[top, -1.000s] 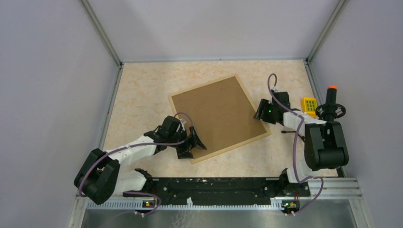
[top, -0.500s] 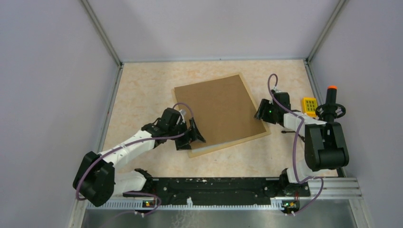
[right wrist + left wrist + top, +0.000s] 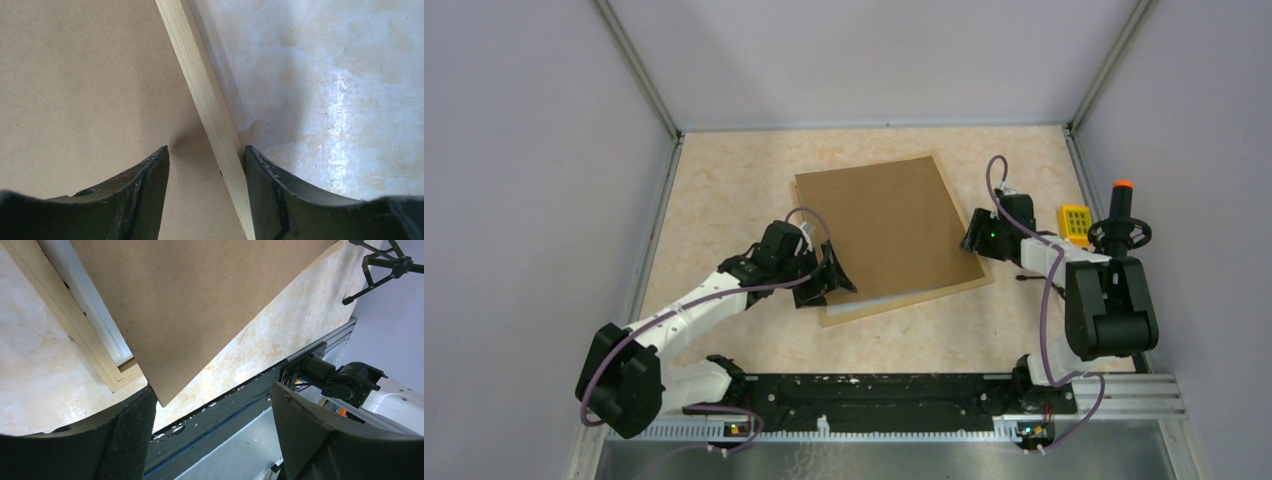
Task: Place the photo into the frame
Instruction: Adjust the photo frame item on the photo frame.
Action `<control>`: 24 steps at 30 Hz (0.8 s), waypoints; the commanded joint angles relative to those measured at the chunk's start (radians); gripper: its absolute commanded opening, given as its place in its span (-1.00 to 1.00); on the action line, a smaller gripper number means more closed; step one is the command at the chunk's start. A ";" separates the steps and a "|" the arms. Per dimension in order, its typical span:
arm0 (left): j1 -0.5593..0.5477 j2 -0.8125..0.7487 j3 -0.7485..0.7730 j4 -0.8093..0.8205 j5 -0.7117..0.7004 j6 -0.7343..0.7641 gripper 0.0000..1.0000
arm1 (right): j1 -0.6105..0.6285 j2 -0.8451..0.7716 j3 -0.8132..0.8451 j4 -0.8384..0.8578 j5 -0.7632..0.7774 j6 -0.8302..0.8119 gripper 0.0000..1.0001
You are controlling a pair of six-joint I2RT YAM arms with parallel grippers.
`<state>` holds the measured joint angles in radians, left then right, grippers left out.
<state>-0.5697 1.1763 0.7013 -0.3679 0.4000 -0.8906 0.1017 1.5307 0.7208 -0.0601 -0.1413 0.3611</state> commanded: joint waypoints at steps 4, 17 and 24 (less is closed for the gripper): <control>-0.011 0.100 0.126 0.217 0.068 0.006 0.63 | 0.056 0.026 -0.034 -0.178 -0.226 0.058 0.05; -0.017 0.413 0.316 0.033 0.028 0.147 0.49 | 0.081 0.005 -0.071 -0.142 -0.299 0.112 -0.05; -0.049 0.517 0.394 -0.004 0.007 0.208 0.46 | 0.112 0.013 -0.083 -0.103 -0.324 0.150 -0.06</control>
<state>-0.5751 1.6394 0.9806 -0.6689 0.3496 -0.7349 0.1074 1.5196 0.7002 -0.0376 -0.1432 0.3832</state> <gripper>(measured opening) 0.740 0.480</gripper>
